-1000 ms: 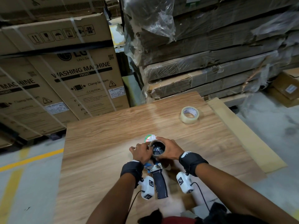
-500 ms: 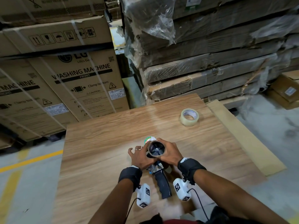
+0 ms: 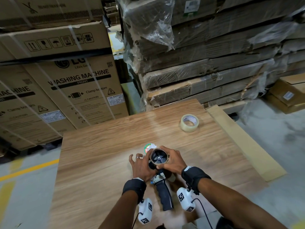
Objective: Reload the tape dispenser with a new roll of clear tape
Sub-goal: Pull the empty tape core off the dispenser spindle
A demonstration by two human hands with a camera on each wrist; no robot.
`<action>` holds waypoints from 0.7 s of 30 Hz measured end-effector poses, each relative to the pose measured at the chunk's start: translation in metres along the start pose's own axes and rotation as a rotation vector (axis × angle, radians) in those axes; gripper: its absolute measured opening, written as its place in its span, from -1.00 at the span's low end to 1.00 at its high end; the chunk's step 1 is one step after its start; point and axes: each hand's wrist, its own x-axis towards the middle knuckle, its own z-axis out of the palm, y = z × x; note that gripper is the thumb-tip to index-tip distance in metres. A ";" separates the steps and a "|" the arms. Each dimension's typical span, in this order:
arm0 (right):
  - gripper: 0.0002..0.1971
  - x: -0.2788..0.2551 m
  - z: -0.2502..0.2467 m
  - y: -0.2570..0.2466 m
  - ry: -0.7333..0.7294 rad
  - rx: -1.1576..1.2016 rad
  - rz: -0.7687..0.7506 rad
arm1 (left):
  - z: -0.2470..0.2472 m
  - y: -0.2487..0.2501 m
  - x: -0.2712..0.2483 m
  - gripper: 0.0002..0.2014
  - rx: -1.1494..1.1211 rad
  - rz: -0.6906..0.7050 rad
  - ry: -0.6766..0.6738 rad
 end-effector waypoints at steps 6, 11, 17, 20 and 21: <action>-0.38 -0.004 -0.002 0.004 0.006 0.014 0.041 | -0.003 0.008 -0.002 -0.19 0.030 0.027 0.005; -0.17 -0.010 0.002 0.004 0.014 0.035 0.028 | 0.001 0.005 -0.002 -0.16 0.033 0.010 0.018; -0.15 -0.004 -0.004 0.001 0.000 -0.018 0.104 | 0.009 0.004 0.001 -0.18 0.025 0.007 0.021; -0.08 -0.007 -0.007 0.004 0.022 0.016 0.106 | 0.010 0.007 0.003 -0.18 0.030 0.014 0.027; -0.08 -0.009 -0.006 0.006 0.017 0.037 0.090 | 0.010 0.007 0.003 -0.19 0.034 0.015 0.029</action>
